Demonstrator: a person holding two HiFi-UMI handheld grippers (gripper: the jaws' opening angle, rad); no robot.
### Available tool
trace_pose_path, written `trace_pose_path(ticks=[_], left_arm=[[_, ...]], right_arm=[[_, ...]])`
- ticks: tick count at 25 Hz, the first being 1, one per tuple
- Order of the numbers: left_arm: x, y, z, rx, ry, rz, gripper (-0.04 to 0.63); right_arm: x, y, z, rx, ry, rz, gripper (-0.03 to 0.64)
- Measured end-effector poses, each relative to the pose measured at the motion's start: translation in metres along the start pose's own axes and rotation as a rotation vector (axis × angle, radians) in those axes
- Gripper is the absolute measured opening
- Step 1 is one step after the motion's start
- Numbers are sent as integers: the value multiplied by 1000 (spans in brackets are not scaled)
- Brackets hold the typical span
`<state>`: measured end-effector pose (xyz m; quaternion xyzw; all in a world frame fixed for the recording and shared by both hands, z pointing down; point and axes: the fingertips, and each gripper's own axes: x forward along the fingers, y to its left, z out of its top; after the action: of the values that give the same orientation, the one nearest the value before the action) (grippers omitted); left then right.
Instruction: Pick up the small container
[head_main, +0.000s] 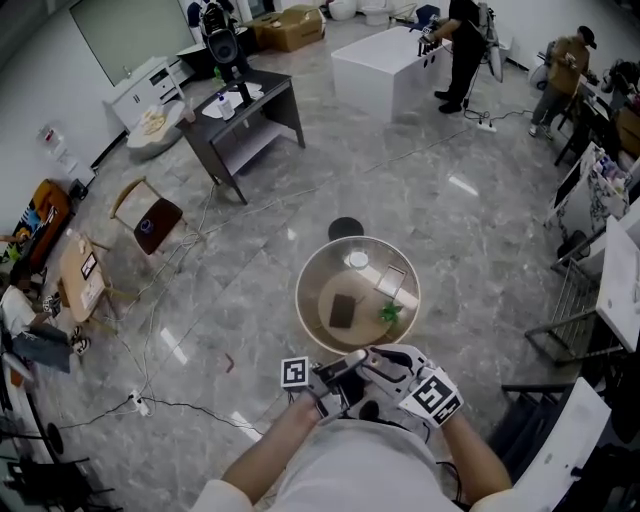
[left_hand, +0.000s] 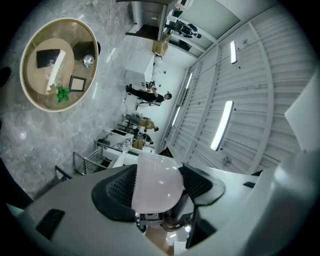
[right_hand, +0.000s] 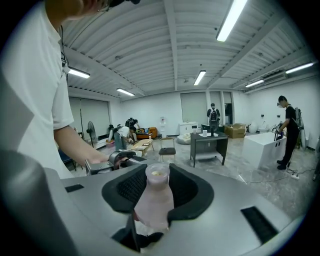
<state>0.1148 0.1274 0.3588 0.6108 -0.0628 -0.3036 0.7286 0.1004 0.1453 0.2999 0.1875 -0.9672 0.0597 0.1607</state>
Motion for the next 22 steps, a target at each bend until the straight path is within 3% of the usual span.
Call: trace_pose_path(ticks=[8, 22], left_arm=[[-7, -4, -44, 33, -28, 12, 296], [-38, -23, -67, 45, -21, 19, 295]], right_arm=[[-31, 34, -2, -33, -14, 24, 152], [-32, 75, 12, -39, -54, 26, 152]])
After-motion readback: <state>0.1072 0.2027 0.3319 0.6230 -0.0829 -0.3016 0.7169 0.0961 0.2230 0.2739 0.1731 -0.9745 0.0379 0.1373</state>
